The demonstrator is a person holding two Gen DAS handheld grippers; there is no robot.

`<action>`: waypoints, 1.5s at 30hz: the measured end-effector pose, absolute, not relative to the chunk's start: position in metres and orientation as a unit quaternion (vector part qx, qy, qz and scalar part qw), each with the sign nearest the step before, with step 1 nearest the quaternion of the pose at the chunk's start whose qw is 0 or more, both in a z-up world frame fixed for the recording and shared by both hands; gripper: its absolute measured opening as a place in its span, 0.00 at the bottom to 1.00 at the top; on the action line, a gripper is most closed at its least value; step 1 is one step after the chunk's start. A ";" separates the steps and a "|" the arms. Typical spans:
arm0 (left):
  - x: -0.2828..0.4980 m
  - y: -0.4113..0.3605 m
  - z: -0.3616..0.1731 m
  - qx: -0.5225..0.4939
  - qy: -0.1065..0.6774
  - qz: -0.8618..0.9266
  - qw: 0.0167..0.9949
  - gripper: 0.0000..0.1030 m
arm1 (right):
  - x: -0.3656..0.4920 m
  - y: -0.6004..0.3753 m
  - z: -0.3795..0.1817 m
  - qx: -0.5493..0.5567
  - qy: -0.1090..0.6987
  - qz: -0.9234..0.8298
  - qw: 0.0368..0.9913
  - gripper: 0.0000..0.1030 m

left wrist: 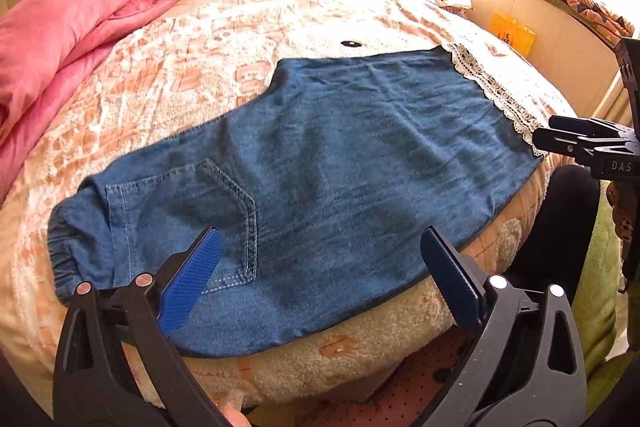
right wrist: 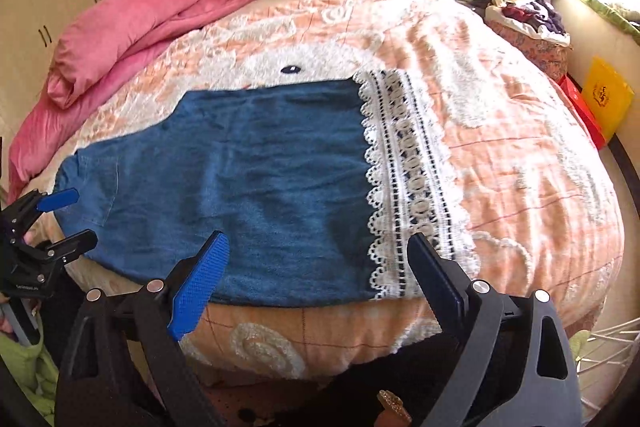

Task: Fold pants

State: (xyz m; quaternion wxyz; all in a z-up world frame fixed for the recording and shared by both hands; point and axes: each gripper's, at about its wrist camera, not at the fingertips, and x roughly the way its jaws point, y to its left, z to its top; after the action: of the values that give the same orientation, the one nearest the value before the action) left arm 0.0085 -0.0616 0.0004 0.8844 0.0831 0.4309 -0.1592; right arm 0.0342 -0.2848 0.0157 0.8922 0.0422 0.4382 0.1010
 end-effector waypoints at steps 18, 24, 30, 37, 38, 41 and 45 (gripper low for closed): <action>0.027 -0.101 0.036 0.114 0.397 -0.184 0.892 0.91 | 0.013 -0.321 0.045 0.063 0.388 0.055 0.918 0.87; 0.037 -0.119 0.045 0.126 0.389 -0.197 0.891 0.91 | 0.007 -0.331 0.051 0.060 0.379 0.037 0.923 0.87; 0.049 -0.138 0.052 0.135 0.382 -0.210 0.890 0.91 | 0.006 -0.336 0.050 0.063 0.377 0.028 0.924 0.87; 0.066 -0.162 0.053 0.145 0.381 -0.223 0.886 0.91 | 0.009 -0.341 0.043 0.066 0.383 0.022 0.921 0.87; 0.068 -0.165 0.051 0.146 0.382 -0.225 0.884 0.91 | 0.010 -0.341 0.042 0.067 0.384 0.022 0.921 0.87; 0.076 -0.174 0.047 0.149 0.386 -0.231 0.880 0.91 | 0.012 -0.343 0.038 0.070 0.388 0.022 0.919 0.87; 0.086 -0.183 0.039 0.153 0.393 -0.236 0.875 0.91 | 0.016 -0.342 0.031 0.073 0.396 0.025 0.915 0.87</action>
State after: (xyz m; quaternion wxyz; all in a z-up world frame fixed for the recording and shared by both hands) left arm 0.0859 -0.1832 0.0391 0.8753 0.1533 0.3934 -0.2357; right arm 0.0163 -0.3416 0.0309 0.9150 0.0731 0.3959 0.0255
